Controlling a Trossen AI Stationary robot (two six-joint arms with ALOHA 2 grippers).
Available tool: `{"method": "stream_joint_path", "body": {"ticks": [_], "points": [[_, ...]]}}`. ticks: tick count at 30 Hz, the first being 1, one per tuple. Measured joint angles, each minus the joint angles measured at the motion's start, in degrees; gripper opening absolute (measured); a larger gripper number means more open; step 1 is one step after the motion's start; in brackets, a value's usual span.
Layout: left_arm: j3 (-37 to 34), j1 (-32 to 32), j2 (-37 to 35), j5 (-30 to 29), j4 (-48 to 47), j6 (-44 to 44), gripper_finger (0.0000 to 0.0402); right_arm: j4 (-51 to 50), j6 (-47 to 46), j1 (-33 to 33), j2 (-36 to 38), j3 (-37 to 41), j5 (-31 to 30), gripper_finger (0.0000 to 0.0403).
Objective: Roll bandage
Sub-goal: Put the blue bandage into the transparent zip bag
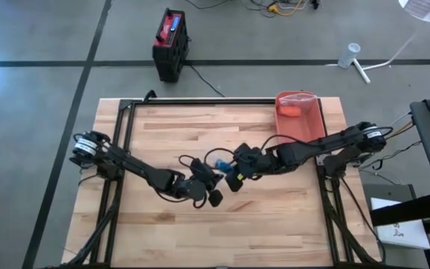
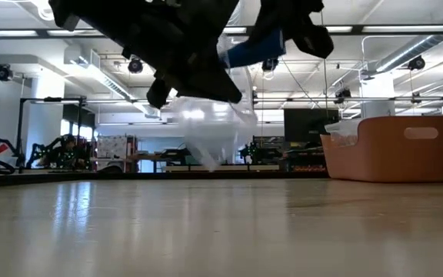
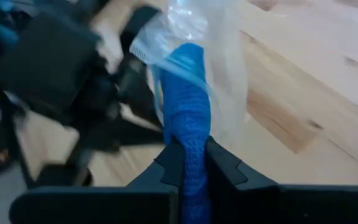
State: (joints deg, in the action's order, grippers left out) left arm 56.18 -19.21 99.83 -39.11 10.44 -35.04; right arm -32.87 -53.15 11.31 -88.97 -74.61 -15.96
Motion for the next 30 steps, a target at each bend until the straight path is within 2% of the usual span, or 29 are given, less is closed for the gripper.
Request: {"method": "stream_joint_path", "body": {"ticks": [6, 16, 22, 30], "points": [[-0.1, -0.1, 1.0, 0.0, 4.3, -2.2, 0.0, 1.0, -1.6, -0.1, -2.5, 0.0, 1.9, 0.0023], [-0.2, 0.1, 0.2, 0.1, 6.1, -5.5, 0.0, 2.2, -3.9, -1.1, -4.5, 0.0, 3.5, 0.0047], [-0.1, 0.4, -0.1, 1.4, 6.8, -7.0, 0.0, 3.7, -3.3, -1.2, -3.2, 0.0, 4.0, 0.0102], [0.2, 0.4, -0.8, 6.7, 8.0, -8.6, 0.0, 7.2, -1.1, -1.2, -1.1, -0.1, 4.3, 0.0183]]}}
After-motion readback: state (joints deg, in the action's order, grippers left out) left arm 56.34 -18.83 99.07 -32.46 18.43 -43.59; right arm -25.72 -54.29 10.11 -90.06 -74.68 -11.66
